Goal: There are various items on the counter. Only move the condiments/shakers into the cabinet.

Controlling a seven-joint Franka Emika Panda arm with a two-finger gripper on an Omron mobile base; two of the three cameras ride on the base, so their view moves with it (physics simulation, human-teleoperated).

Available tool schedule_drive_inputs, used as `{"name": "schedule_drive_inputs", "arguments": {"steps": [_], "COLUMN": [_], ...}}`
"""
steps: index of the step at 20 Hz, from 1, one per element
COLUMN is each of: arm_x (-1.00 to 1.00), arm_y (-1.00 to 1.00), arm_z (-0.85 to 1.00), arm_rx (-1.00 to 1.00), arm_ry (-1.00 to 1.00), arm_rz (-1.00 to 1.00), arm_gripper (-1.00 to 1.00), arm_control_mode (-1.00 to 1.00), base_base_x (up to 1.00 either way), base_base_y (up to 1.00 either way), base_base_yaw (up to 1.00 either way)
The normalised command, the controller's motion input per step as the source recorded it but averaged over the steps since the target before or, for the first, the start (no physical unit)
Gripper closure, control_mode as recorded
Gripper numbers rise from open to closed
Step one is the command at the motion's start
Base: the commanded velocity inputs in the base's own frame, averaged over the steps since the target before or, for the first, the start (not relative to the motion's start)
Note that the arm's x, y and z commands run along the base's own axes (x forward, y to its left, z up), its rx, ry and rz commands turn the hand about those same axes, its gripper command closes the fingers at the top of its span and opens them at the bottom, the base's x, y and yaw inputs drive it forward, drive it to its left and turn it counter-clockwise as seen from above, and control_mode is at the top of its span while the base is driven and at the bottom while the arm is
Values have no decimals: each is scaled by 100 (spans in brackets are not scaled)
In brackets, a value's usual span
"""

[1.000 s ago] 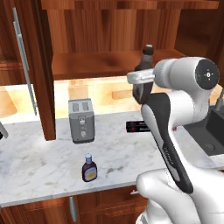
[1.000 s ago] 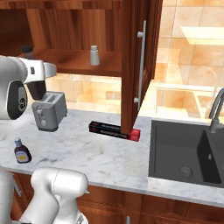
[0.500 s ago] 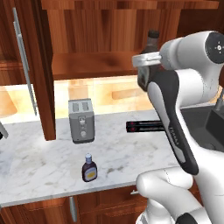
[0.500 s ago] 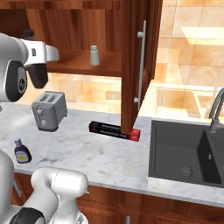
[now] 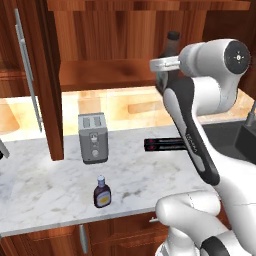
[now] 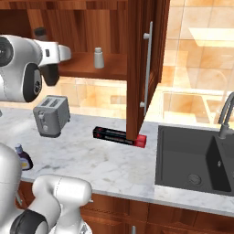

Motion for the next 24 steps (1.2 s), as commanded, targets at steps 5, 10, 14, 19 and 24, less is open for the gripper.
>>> {"name": "schedule_drive_inputs", "arguments": {"steps": [5,10,14,19,24], "arm_x": [54,63,41,45,35], "arm_y": [-1,0,0,0,-6], "arm_z": [8,4,9,0,0], "arm_rx": [0,0,0,0,0], "arm_ry": [0,0,1,2,0], "arm_rz": [0,-2,-6,-6,-2], "arm_gripper": [100,100,100,100,100], "arm_control_mode": [-100,-100,-100,-100,-100], "base_base_x": [0,0,0,0,0], "base_base_y": [0,0,0,0,0], "base_base_yaw": [0,0,0,0,0]}}
